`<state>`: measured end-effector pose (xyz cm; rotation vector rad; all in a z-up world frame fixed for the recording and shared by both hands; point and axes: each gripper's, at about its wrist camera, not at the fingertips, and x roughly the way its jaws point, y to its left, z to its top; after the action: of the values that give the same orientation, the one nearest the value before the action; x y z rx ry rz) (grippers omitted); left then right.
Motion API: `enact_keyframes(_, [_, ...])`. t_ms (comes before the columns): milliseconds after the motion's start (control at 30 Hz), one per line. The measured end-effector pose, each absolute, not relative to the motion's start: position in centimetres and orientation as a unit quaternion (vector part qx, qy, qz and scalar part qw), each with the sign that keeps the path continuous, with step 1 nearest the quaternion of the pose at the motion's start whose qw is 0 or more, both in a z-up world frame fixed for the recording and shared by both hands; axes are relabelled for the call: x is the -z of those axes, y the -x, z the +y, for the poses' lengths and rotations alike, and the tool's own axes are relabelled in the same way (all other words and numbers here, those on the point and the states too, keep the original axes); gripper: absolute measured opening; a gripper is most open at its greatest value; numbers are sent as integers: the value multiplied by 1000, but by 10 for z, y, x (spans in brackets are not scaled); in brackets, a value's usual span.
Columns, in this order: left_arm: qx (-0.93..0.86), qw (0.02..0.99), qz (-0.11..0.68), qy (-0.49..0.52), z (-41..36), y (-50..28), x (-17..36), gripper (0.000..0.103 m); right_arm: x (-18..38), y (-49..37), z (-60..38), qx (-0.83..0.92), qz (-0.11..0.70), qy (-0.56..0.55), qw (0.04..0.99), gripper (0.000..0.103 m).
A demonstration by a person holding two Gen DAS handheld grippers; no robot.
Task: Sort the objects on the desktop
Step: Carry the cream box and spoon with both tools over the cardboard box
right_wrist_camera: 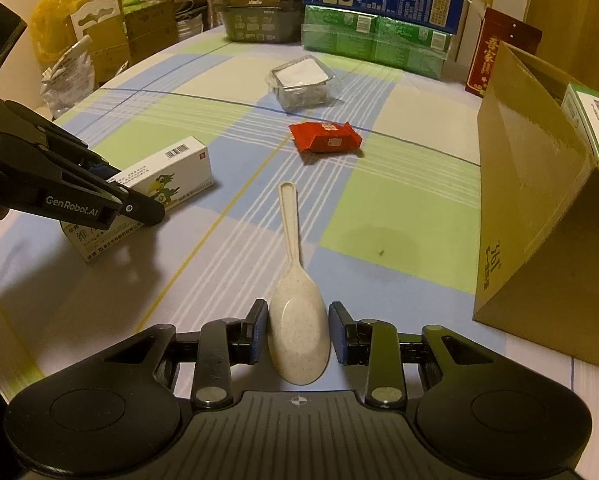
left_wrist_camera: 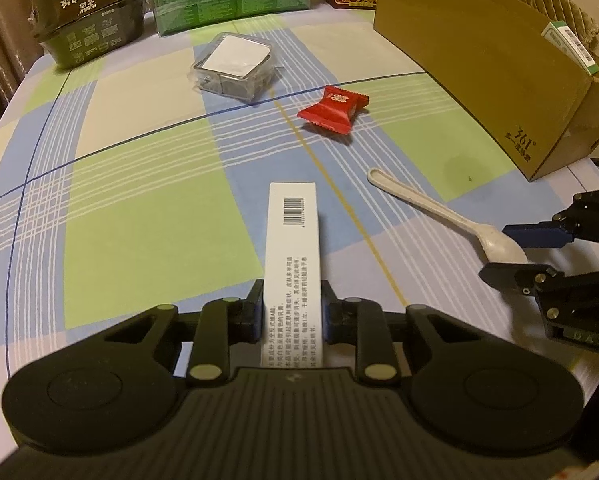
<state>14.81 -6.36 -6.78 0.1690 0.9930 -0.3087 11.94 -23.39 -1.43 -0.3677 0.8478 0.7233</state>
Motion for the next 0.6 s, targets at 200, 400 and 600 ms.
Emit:
enact_keyframes(200, [148, 864, 474, -82, -63, -148, 67, 21, 12, -115, -232, -345, 386, 184, 835, 30])
enact_keyframes(400, [146, 870, 465, -78, -66, -146, 58, 21, 4, -112, -237, -339, 371, 171, 848, 30])
enact_keyframes(600, [146, 875, 456, -71, -72, -142, 45, 21, -8, -109, -242, -332, 360, 154, 858, 30])
